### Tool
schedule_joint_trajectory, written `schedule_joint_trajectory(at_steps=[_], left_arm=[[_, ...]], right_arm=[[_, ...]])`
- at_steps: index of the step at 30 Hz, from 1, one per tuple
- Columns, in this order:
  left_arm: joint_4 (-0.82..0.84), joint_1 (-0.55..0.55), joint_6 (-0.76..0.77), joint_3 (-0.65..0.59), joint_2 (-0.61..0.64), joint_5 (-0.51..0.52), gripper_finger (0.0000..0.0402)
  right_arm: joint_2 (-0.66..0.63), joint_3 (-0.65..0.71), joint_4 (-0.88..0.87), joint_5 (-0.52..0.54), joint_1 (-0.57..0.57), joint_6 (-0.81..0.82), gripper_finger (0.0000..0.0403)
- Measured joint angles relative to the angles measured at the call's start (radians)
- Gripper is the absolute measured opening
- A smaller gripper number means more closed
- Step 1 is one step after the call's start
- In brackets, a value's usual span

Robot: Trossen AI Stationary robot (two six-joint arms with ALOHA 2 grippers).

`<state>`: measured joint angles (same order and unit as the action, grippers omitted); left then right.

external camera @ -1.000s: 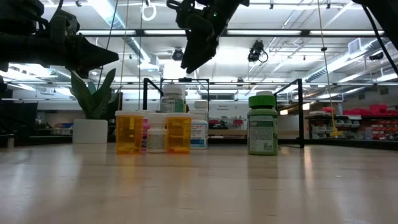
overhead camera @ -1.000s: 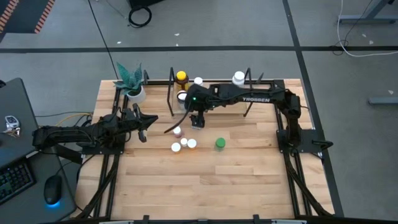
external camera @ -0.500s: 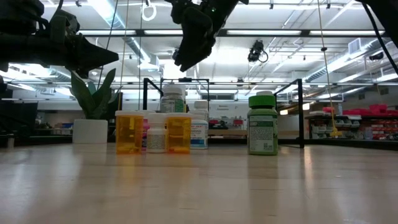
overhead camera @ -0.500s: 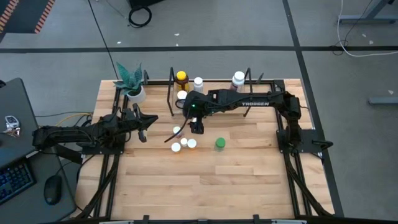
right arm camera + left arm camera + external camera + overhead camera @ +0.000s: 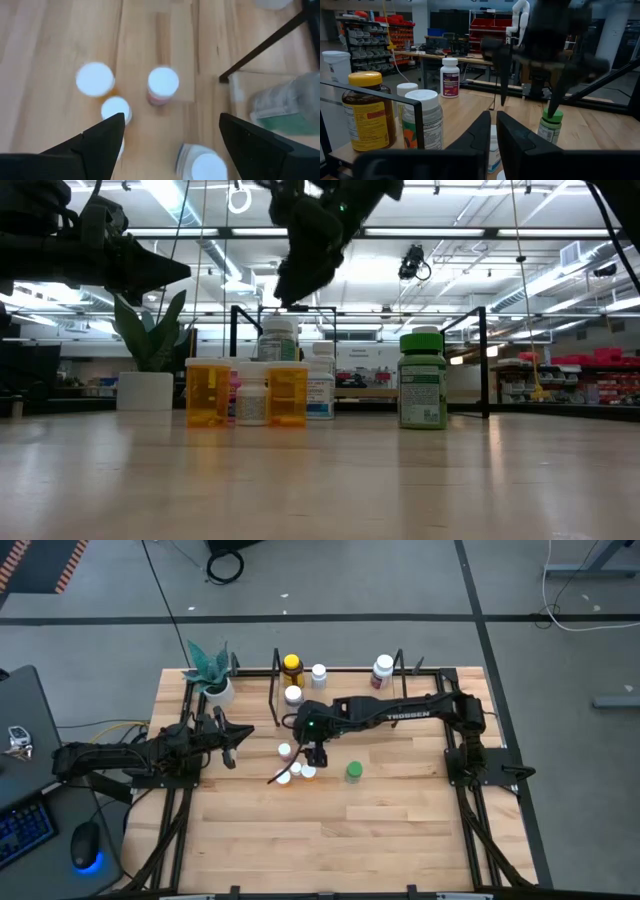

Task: Pick and place medicine bottles onto shelf by color
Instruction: Put the white blue medicine bottle on the shelf

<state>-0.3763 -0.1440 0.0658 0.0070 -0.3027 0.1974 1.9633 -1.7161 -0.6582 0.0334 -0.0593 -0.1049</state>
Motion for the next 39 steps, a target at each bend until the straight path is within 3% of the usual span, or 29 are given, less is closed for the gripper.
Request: schedule_joint_trajectory(at_steps=[26, 39], left_arm=[[0.0, 0.0, 0.0, 0.0, 0.0, 0.0, 0.0037], [0.0, 0.0, 0.0, 0.0, 0.0, 0.0, 0.0038]], right_arm=[[0.001, 0.274, 0.175, 0.055, -0.105, 0.023, 0.0299], [0.001, 0.295, 0.21, 0.052, -0.109, 0.035, 0.0224]])
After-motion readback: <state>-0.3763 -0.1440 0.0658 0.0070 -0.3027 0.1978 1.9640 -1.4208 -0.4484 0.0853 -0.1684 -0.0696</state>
